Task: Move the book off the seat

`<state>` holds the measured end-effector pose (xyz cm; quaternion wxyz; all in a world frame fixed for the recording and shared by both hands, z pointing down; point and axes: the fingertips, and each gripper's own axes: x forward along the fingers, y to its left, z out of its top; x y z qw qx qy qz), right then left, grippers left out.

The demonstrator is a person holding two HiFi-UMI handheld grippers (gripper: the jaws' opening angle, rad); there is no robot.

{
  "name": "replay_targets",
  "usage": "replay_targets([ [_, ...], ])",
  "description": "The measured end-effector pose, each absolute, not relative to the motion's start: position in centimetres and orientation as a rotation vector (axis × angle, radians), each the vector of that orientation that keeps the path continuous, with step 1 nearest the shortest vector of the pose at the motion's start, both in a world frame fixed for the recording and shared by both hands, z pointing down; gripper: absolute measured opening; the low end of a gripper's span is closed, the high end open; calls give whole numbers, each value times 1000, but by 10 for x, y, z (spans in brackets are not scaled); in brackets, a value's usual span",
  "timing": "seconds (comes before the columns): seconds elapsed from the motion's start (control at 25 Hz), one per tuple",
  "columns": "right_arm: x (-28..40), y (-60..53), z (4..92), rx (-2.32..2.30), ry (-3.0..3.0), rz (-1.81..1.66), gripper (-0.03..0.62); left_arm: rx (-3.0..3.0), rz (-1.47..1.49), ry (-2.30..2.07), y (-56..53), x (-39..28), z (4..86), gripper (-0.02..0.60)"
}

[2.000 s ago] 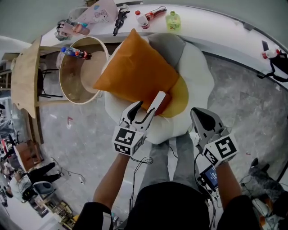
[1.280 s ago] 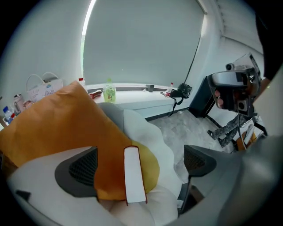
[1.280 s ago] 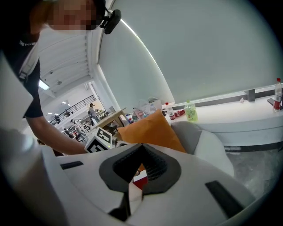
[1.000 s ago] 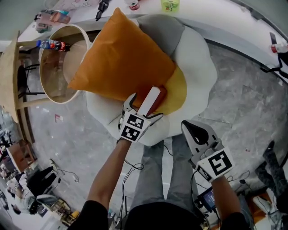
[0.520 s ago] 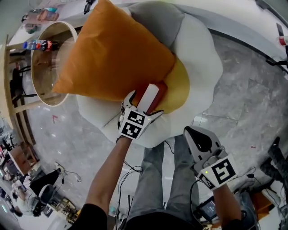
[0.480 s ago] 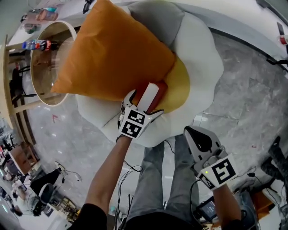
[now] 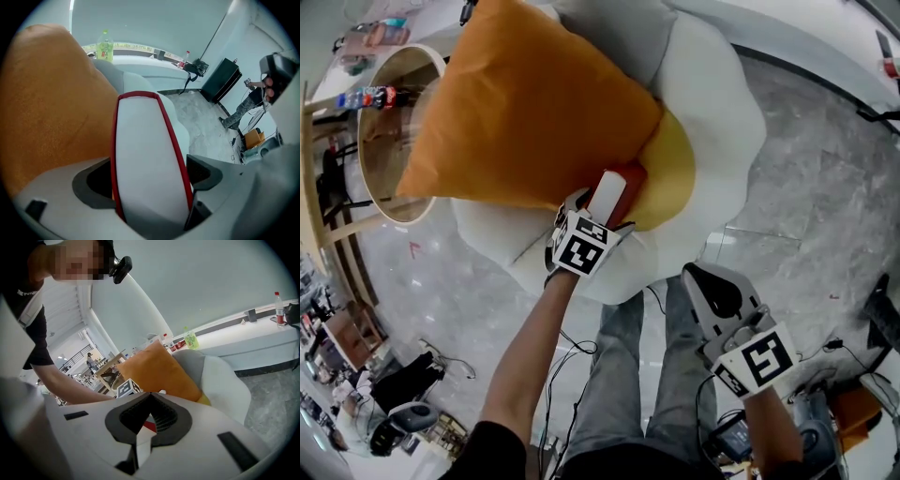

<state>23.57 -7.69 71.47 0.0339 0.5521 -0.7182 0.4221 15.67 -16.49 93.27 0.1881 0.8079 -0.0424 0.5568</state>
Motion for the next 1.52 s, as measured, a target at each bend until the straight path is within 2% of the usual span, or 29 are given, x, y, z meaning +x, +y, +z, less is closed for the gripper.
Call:
replay_targets([
  [0.12,236,-78,707,1690,-2220,1290,9,2287,1603,-151,-165,154,930,333],
  [0.32,236,-76,699,1668,-2226,1273,9,2285,1633,-189,-164,146,926,293],
  [0.8,239,-85,654,1631,-2276,1173,9,2288,1649,-259,-166,124,880,267],
  [1.52,244,-120,535,1532,-2398,931,9,2265,1454,-536,-184,78,734,261],
])
